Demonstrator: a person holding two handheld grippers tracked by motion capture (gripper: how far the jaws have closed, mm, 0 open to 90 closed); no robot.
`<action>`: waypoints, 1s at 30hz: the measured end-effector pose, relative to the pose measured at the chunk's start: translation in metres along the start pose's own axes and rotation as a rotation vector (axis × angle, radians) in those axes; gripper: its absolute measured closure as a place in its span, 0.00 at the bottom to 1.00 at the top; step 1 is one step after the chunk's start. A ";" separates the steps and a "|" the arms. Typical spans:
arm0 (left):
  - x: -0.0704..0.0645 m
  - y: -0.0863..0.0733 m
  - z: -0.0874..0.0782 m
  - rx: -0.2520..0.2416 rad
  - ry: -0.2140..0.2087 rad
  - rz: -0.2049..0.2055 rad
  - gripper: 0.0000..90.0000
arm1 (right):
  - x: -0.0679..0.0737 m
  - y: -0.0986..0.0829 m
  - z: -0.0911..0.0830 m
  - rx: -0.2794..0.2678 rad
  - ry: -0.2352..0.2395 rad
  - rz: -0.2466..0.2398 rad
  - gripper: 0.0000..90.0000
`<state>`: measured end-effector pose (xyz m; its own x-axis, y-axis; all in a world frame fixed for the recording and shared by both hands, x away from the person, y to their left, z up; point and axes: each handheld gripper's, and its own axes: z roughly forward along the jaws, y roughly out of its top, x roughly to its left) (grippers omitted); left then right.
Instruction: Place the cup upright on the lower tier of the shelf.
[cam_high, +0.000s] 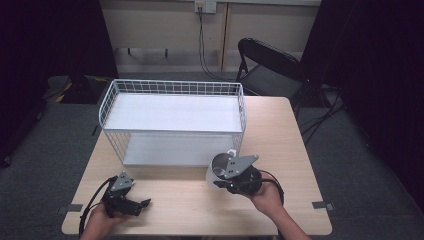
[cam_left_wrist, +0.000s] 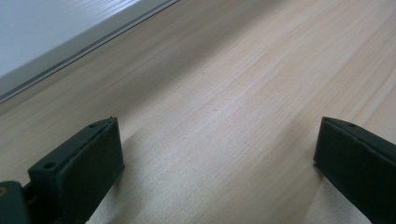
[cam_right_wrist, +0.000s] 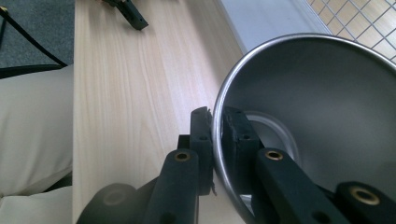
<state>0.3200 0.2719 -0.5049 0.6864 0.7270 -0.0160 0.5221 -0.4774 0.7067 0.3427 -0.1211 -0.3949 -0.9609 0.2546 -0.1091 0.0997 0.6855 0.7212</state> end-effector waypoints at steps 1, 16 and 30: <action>0.000 0.000 0.000 0.000 0.000 0.000 0.01 | 0.000 0.001 0.001 0.001 -0.001 0.000 0.92; 0.000 0.000 0.000 0.000 0.000 0.000 0.01 | -0.007 0.010 0.009 -0.006 -0.009 -0.003 0.92; 0.000 0.000 0.000 0.001 0.000 0.001 0.01 | -0.012 0.019 0.016 -0.013 -0.026 -0.014 0.92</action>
<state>0.3200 0.2720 -0.5049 0.6867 0.7267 -0.0155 0.5220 -0.4782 0.7063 0.3606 -0.1004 -0.3913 -0.9551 0.2629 -0.1366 0.0832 0.6805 0.7280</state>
